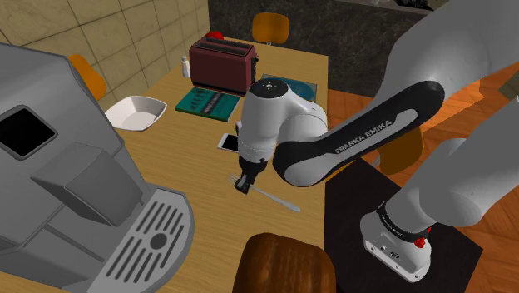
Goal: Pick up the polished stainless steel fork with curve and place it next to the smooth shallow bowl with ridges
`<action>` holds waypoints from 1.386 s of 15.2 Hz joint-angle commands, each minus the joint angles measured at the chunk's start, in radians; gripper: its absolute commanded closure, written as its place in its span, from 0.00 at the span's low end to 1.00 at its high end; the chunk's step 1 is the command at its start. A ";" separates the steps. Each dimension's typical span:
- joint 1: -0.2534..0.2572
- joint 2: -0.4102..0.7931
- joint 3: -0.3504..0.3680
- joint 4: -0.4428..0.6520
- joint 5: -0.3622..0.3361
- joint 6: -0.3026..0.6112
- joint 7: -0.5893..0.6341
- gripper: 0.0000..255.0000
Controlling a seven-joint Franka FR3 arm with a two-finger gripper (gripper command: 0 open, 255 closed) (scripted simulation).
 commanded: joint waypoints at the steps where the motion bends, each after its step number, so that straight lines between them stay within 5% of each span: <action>1: 0.003 -0.025 -0.004 0.009 0.021 -0.031 -0.017 1.00; 10: 0.016 -0.118 -0.025 0.054 0.079 -0.159 -0.062 1.00; 15: -0.039 0.074 -0.032 0.242 -0.057 -0.179 -0.027 1.00; 21: -0.041 0.301 -0.067 0.505 -0.195 -0.249 0.005 1.00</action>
